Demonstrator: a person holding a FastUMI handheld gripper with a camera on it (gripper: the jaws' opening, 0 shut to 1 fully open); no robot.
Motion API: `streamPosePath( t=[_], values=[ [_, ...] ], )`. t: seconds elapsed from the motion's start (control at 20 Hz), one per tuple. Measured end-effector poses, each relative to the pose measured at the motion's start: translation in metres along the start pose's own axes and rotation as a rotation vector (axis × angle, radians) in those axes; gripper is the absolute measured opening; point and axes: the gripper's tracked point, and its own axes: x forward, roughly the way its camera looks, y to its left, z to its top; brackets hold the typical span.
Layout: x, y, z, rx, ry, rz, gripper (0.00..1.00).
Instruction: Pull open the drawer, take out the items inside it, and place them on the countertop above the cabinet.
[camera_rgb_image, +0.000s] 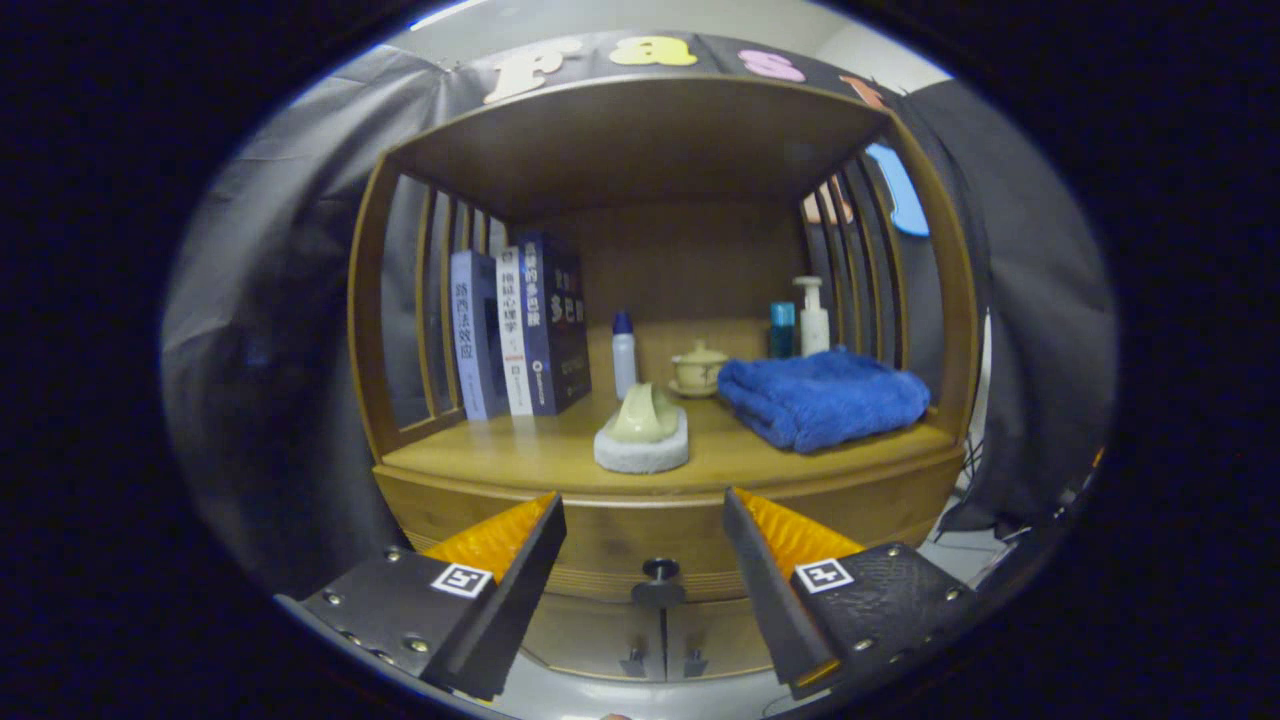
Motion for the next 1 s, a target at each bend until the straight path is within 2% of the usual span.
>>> streamPosePath(
  t=[0.1,0.45,0.7,1.0],
  values=[
    [-0.013,-0.013,0.016,-0.038,-0.036,-0.029,0.94],
    [-0.050,-0.047,0.046,-0.032,-0.119,0.000,0.69],
    [-0.066,-0.093,0.024,-0.006,-0.053,-0.015,0.66],
    [-0.056,-0.151,-0.002,0.078,-0.010,-0.026,0.66]
  ],
)
